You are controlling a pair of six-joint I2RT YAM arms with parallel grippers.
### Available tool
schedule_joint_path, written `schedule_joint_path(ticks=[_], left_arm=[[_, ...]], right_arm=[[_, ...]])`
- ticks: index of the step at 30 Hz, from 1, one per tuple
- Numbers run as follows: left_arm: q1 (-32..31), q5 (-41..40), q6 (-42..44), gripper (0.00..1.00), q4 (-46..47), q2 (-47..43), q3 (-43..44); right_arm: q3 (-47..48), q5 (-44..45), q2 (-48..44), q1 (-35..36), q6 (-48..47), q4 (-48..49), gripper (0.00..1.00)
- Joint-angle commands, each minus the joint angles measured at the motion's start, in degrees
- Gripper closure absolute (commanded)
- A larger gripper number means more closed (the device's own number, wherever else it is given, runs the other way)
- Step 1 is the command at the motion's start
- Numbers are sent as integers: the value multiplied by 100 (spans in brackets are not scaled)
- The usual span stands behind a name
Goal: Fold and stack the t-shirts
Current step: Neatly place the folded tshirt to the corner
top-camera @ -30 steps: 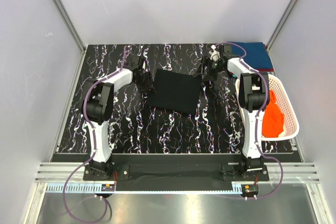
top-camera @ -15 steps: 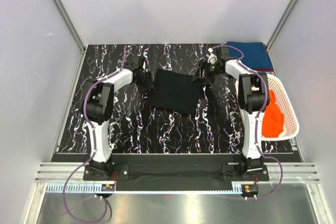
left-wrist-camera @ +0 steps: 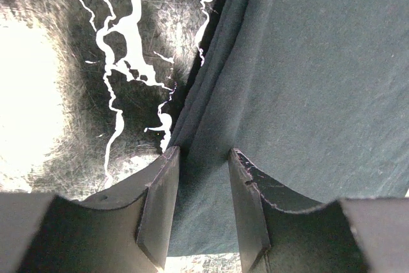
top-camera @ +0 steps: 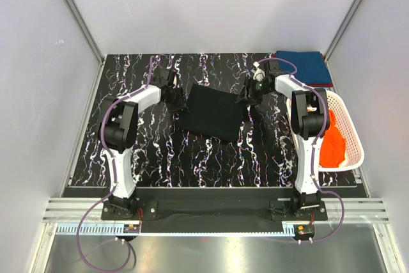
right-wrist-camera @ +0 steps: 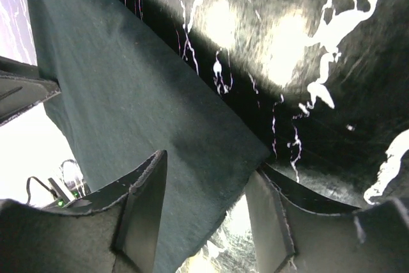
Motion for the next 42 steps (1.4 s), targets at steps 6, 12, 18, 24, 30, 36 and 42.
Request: schedule_joint_path(ticks=[6,12,18,24,30,36,42], left_arm=[[28,-400,-136,57,-188,-240,-589],[317,-112,-252,55,-231,-1241,-1013],[335,450,117,53,-636,-2322,-635],[335,1057,311,52,-733,-2885,-836],[335,1322,381,51,-593,-3202,-1171],[327,1542,373,51,-469,-3299,-1355],[318,1568,416,51,-434,-3255,-1338]], right_arm=[[-400,328,-332,8,-124,-409,71],[-558,355,-569,16,-150,-603,100],[-603,714,-1438,95,-132,-673,100],[-427,1567,-2264,139,-404,-892,100],[276,2393,-2353,148,-1133,-1121,100],[953,3535,-2160,148,-2127,-920,100],[1489,4617,-1757,-1,-3005,-428,100]])
